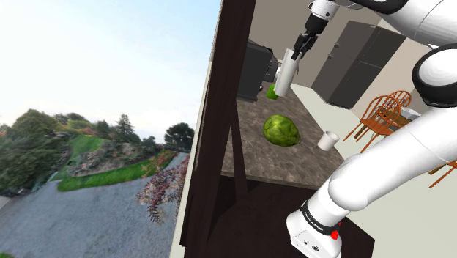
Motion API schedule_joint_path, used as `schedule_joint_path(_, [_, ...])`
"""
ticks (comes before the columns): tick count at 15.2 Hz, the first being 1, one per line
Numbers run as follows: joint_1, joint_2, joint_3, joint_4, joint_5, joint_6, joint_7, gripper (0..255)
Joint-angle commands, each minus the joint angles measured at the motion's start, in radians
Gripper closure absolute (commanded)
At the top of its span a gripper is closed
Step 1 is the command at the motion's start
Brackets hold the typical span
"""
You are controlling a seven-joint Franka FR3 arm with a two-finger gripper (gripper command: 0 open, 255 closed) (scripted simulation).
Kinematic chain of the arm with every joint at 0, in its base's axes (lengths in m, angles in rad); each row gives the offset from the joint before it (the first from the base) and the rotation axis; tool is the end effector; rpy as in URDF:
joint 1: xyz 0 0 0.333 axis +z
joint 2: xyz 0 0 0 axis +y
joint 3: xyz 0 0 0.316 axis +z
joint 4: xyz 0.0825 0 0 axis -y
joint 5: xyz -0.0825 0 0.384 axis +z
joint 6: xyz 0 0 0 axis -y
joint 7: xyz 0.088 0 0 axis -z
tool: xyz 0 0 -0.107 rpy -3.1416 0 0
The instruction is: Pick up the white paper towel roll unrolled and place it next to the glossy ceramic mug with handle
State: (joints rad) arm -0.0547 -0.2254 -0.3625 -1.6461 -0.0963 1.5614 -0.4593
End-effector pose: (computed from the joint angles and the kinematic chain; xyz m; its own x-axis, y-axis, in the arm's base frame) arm 0.4289 -0.2286 0.6965 0.9935 0.0420 0.1056 0.0347 -0.9969 0.0702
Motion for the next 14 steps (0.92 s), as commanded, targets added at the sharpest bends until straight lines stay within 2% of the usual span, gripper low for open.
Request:
schedule_joint_path(1, [-0.017, -0.027, -0.024, -0.023, -0.010, 0.000, -0.041, 255])
schedule_joint_path(7, [-0.066, -0.084, -0.105, -0.059, -0.037, -0.006, -0.169, 255])
schedule_joint_path(14, [-0.115, -0.101, -0.222, -0.047, -0.057, -0.017, -0.335, 255])
